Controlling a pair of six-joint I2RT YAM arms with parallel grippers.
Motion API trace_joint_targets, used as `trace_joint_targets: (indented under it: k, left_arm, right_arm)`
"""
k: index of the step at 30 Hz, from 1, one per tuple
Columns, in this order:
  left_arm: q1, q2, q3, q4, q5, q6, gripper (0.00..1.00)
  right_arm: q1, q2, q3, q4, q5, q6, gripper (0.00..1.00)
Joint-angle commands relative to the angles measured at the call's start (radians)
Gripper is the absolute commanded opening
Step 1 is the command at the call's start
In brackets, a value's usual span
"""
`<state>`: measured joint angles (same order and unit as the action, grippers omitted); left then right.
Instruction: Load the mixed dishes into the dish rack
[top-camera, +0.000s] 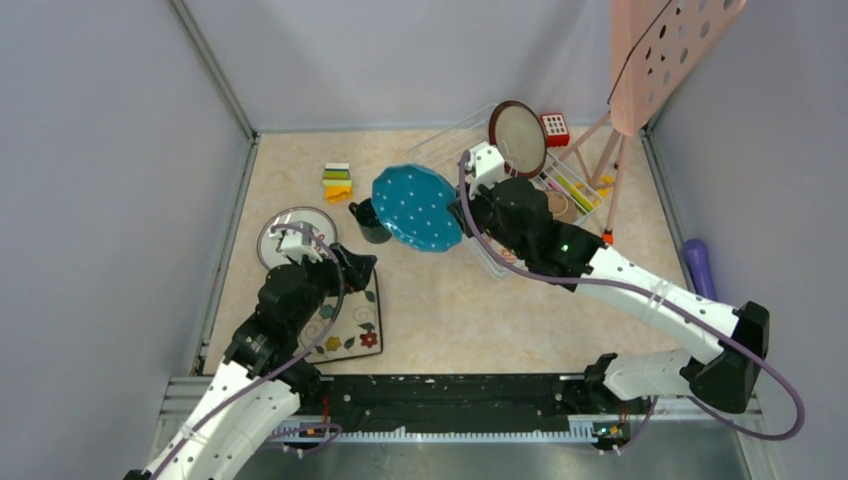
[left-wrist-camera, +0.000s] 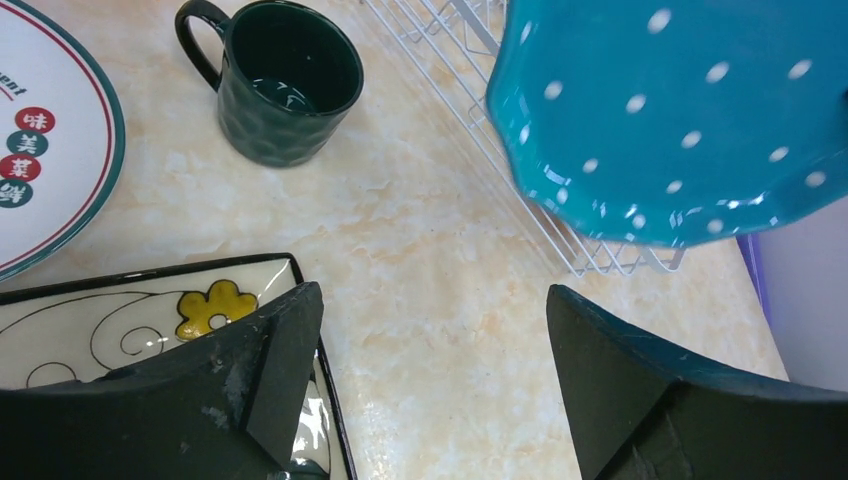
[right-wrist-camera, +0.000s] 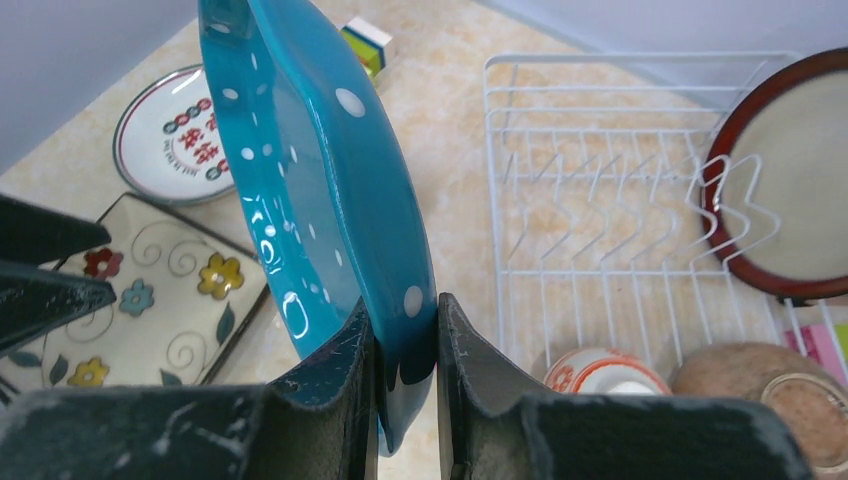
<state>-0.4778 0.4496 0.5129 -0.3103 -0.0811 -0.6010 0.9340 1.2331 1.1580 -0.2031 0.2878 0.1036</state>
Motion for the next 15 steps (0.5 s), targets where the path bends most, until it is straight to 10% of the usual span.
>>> trace_joint_targets:
  k: [1,15]
  left_arm:
    - [0.000,-0.004,-0.009,0.020,-0.027,0.008,0.88]
    - [0.001,0.003,-0.031,0.046,0.000,-0.005,0.91]
  right_arm:
    - [-0.061,-0.011,0.174,0.240,-0.010,-0.049,0.00]
    - [-0.352,0.097,0.256,0.368,-0.018,-0.257,0.00]
